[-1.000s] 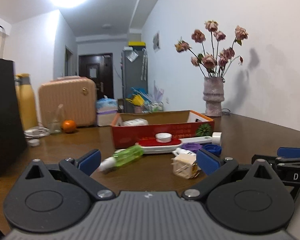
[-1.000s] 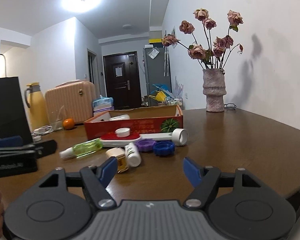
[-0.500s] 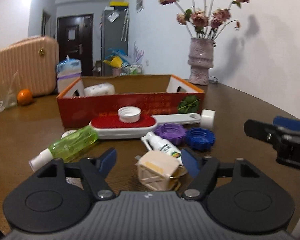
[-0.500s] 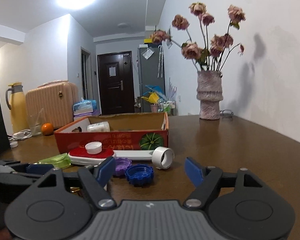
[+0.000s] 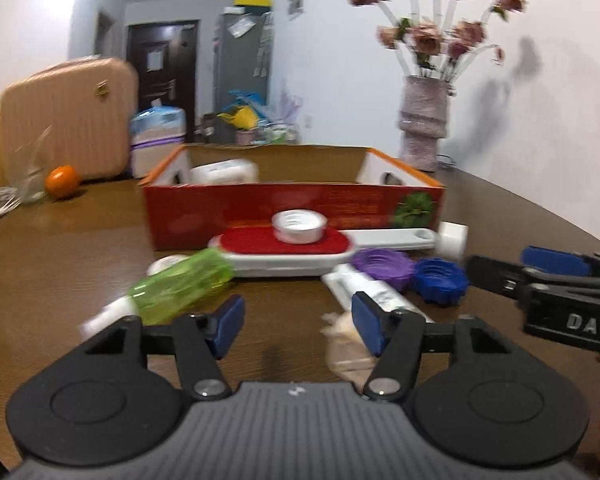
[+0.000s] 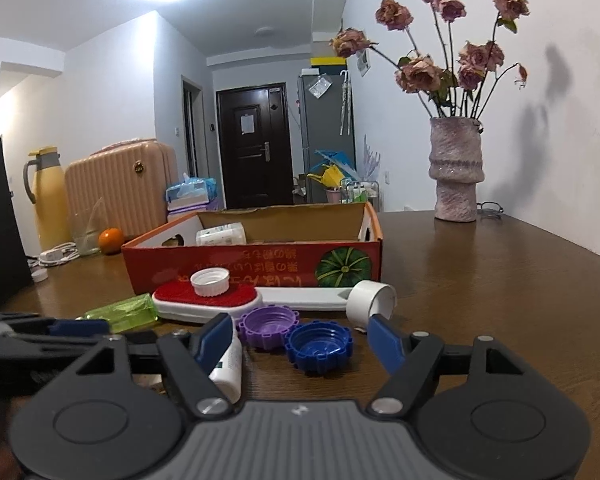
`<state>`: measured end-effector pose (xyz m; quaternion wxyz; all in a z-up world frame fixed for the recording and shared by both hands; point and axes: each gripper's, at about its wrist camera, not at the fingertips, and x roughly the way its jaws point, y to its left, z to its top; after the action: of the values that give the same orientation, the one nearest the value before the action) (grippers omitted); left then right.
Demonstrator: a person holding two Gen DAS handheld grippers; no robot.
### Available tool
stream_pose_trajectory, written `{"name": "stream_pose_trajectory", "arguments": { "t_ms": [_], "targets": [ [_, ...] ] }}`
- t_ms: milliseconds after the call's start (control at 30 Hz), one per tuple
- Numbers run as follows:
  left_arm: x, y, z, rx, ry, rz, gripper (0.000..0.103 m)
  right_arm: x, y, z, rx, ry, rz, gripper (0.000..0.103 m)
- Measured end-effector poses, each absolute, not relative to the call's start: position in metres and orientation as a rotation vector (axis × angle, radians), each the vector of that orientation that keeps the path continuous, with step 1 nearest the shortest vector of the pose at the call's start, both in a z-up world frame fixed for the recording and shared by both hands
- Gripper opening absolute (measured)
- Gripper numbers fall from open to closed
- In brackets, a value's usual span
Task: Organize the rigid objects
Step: 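Move left gripper to the beige cube box while right gripper approaches the white bottle, then close left gripper on the beige cube while right gripper grasps the white bottle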
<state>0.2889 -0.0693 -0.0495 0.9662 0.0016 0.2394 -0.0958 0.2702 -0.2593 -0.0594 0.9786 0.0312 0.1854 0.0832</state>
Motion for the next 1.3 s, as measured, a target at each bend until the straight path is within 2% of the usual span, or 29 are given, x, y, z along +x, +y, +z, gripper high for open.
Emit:
{"name": "stream_pose_trajectory", "arguments": {
  "t_ms": [133, 167, 200, 233, 300, 367, 433, 500, 533, 867, 933, 967, 1000, 1167, 1200, 1233, 1300],
  "targets": [
    [0.291, -0.048, -0.049, -0.039, 0.553, -0.145, 0.063, 0.279, -0.250, -0.065, 0.052, 0.424, 0.191, 0.074],
    [0.289, -0.046, -0.045, -0.077, 0.553, -0.171, 0.066, 0.280, -0.249, -0.065, 0.055, 0.429, 0.183, 0.074],
    [0.287, -0.048, -0.041, -0.097, 0.552, -0.197, 0.076, 0.280, -0.250, -0.064, 0.060, 0.427, 0.171, 0.074],
    [0.284, -0.052, -0.037, -0.109, 0.543, -0.225, 0.082, 0.279, -0.252, -0.064, 0.065, 0.419, 0.155, 0.074],
    [0.282, -0.068, -0.030, -0.102, 0.521, -0.284, 0.091, 0.276, -0.261, -0.061, 0.077, 0.414, 0.095, 0.072],
    [0.283, -0.084, -0.032, -0.088, 0.502, -0.264, 0.094, 0.273, -0.274, -0.059, 0.098, 0.416, 0.043, 0.073],
    [0.288, -0.097, -0.038, -0.081, 0.525, -0.242, 0.087, 0.269, -0.287, -0.057, 0.116, 0.409, 0.038, 0.073],
    [0.289, -0.108, -0.046, -0.050, 0.533, -0.211, 0.059, 0.265, -0.294, -0.056, 0.127, 0.413, 0.042, 0.073],
    [0.289, -0.111, -0.050, -0.034, 0.537, -0.183, 0.051, 0.263, -0.296, -0.056, 0.122, 0.413, 0.045, 0.073],
    [0.263, -0.040, -0.050, -0.129, 0.574, -0.256, 0.052, 0.265, -0.257, -0.060, 0.074, 0.428, 0.179, 0.073],
    [0.255, -0.026, -0.048, -0.086, 0.559, -0.247, 0.061, 0.273, -0.242, -0.064, 0.046, 0.454, 0.215, 0.073],
    [0.252, -0.022, -0.047, -0.058, 0.543, -0.220, 0.070, 0.279, -0.234, -0.066, 0.028, 0.472, 0.225, 0.073],
    [0.251, -0.018, -0.046, -0.040, 0.538, -0.190, 0.072, 0.285, -0.226, -0.068, 0.010, 0.490, 0.231, 0.073],
    [0.244, 0.001, -0.039, -0.053, 0.543, -0.156, 0.071, 0.309, -0.196, -0.071, -0.090, 0.566, 0.259, 0.069],
    [0.243, 0.003, -0.039, -0.042, 0.547, -0.150, 0.070, 0.312, -0.192, -0.072, -0.108, 0.574, 0.249, 0.058],
    [0.241, 0.005, -0.039, -0.035, 0.541, -0.143, 0.070, 0.315, -0.190, -0.073, -0.116, 0.588, 0.243, 0.039],
    [0.240, 0.011, -0.038, -0.024, 0.535, -0.112, 0.067, 0.322, -0.190, -0.077, -0.090, 0.633, 0.245, 0.027]
  ]
}}
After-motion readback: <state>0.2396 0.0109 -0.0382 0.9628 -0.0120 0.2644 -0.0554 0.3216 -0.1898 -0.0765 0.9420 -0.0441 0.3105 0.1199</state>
